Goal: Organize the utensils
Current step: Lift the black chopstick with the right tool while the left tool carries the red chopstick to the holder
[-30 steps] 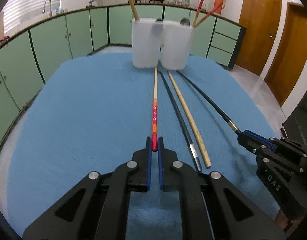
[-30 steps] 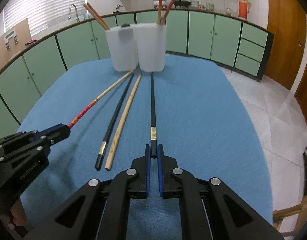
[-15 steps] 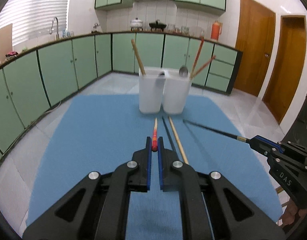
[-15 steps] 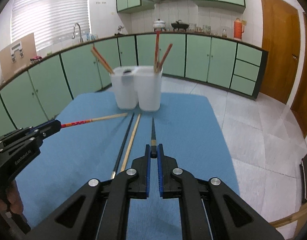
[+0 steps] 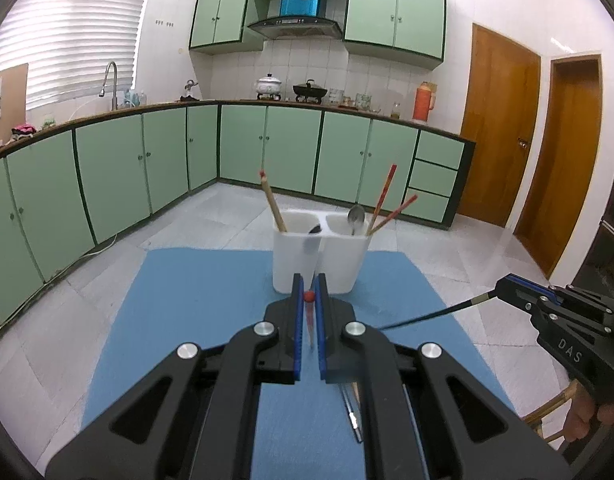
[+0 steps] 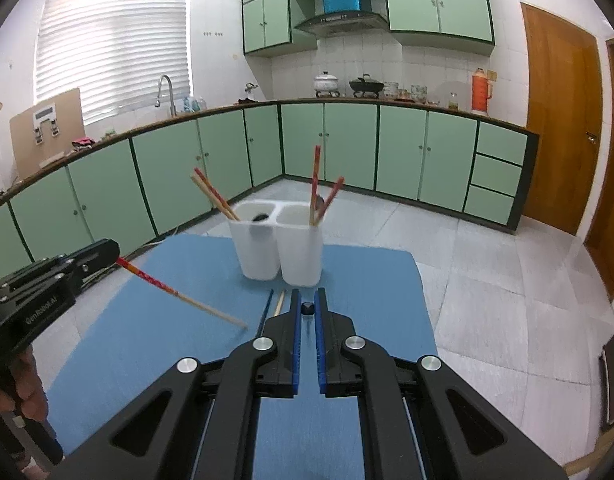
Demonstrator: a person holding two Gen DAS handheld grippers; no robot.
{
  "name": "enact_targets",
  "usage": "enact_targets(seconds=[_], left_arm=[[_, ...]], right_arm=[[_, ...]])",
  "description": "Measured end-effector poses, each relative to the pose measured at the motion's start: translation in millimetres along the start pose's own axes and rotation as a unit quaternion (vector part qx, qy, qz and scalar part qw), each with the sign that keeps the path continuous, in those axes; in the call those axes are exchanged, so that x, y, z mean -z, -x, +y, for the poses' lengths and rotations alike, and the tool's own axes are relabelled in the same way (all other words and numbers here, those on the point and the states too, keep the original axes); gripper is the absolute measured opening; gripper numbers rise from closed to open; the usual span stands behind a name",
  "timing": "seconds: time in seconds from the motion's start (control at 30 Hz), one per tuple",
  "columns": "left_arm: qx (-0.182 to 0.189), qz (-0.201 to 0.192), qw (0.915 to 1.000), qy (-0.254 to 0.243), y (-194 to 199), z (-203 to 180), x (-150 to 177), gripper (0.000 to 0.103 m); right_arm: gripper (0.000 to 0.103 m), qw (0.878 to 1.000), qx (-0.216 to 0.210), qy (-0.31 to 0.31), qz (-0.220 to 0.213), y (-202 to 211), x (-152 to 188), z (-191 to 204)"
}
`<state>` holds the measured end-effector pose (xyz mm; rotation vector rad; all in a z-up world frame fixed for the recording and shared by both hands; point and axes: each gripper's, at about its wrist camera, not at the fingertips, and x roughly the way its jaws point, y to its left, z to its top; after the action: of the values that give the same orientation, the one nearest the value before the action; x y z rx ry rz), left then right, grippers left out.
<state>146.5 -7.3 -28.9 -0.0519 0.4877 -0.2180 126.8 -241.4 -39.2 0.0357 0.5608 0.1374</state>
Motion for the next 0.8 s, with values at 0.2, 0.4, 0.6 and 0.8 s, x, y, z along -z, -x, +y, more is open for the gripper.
enact_targets(seconds=[0.2,0.4,0.6,0.8], left_arm=[[0.011,-0.016,0.9998,0.004,4,1,-16,0.005],[0.02,-0.034,0.9992,0.003,9,2,-32,0.005],[0.028,-0.049,0.9984,0.001,13,2,-45,0.005],[0.029,-0.077,0.9966,-0.005,21,0,-66,0.005]], right_arm=[[0.006,1.0,-0.011,0.006,-0.016,7,-19,2],[0.006,0.999,-0.028,0.014,-0.024,8,-34,4],[0.006,0.998,-0.041,0.026,-0.035,11,-49,5],[0.006,0.997,-0.053,0.035,-0.053,14,-72,10]])
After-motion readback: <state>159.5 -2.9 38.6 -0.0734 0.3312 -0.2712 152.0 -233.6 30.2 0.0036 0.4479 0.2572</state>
